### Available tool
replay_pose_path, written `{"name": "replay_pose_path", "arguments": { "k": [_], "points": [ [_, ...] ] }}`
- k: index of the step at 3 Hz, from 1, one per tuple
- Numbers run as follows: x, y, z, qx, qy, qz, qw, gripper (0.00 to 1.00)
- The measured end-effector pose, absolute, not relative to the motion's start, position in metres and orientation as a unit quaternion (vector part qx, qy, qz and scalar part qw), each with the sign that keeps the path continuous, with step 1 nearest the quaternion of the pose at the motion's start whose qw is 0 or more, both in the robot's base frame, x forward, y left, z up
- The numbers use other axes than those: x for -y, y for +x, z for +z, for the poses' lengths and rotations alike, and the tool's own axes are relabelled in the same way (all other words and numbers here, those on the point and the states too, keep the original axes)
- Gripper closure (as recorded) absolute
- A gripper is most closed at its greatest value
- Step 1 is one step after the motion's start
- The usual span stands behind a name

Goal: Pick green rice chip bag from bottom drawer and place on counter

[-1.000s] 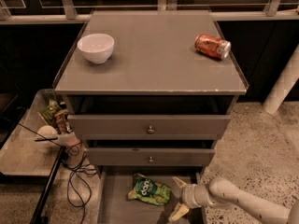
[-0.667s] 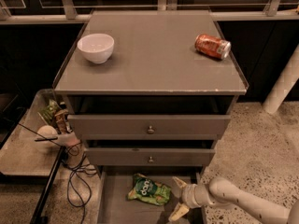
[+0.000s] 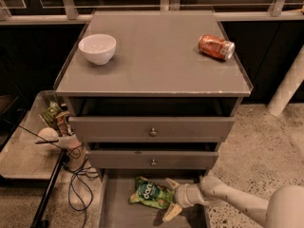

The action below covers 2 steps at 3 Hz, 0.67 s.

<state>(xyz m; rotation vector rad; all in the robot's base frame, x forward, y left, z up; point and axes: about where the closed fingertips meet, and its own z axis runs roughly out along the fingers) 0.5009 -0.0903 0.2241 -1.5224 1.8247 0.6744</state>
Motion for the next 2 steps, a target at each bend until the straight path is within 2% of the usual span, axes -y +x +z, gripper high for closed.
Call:
{"name": "replay_pose_path", "arguments": {
  "k": [2],
  "points": [
    [0.061, 0.523, 0.183, -0.706, -0.575, 0.266, 0.317, 0.00]
  ]
}}
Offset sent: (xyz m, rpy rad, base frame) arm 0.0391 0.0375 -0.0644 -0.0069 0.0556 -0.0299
